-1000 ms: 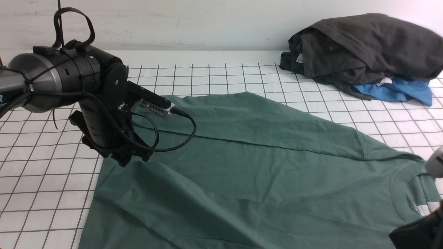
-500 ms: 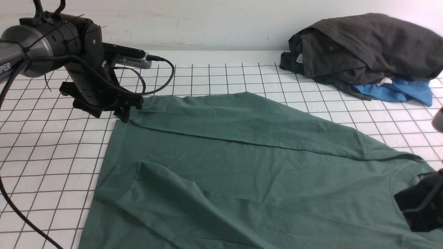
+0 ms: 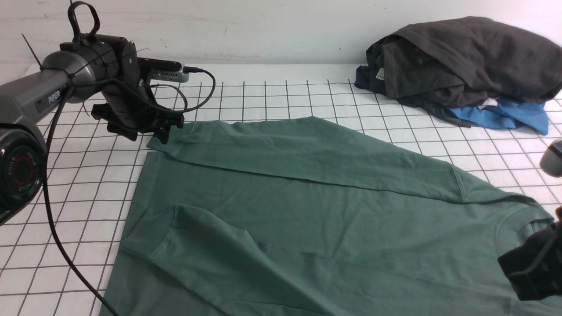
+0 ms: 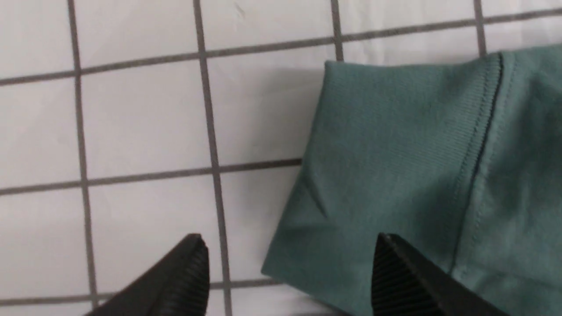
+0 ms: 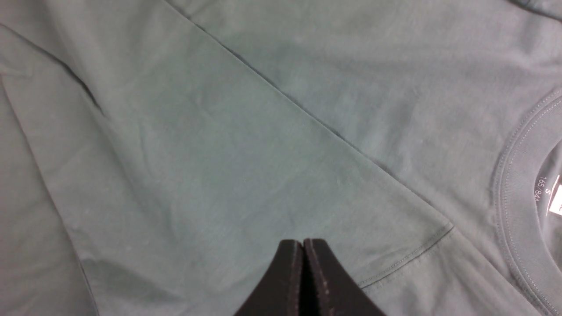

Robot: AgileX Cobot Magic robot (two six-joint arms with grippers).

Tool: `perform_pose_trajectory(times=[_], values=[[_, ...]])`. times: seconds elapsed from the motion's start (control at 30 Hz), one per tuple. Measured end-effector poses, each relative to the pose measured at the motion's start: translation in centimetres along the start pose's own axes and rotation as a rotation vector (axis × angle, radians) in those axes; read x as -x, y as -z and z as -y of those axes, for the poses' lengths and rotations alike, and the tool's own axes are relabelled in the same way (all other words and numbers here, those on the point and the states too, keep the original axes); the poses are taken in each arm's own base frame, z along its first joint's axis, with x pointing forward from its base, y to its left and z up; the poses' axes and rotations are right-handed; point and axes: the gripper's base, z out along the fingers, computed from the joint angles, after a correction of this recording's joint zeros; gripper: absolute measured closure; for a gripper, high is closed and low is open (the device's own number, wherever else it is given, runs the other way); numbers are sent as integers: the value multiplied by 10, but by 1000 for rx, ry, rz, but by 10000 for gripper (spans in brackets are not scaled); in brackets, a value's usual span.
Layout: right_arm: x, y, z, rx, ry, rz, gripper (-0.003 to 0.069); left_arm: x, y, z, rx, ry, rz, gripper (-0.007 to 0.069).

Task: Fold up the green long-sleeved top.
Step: Use the left arm to clamp the cuff farthest from it, then use the left arm to drag and drop the cuff onto the cuff closest to the left arm

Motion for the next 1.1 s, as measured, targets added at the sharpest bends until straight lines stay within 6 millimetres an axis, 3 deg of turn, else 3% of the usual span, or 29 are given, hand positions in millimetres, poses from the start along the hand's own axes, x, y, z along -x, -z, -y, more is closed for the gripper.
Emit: perform_pose_trajectory(times=[0.17,0.3,0.53,0.6,0.9,1.1], values=[[0,0,0,0,0,0,673,1,-13,2,-22,21,-6,203],[0,0,0,0,0,0,673,2,-16,4,-49,34,-10,308],[0,0,0,1,0,-5,673,4,-9,5,-60,8,-41,574],[0,0,0,1,0,-6,673,5,-6,5,-60,8,-50,601],[0,0,0,2,1,-7,673,13,52,7,-99,19,-69,620],[1,0,2,-17,37,9,673,4,110,10,-149,11,-106,620]])
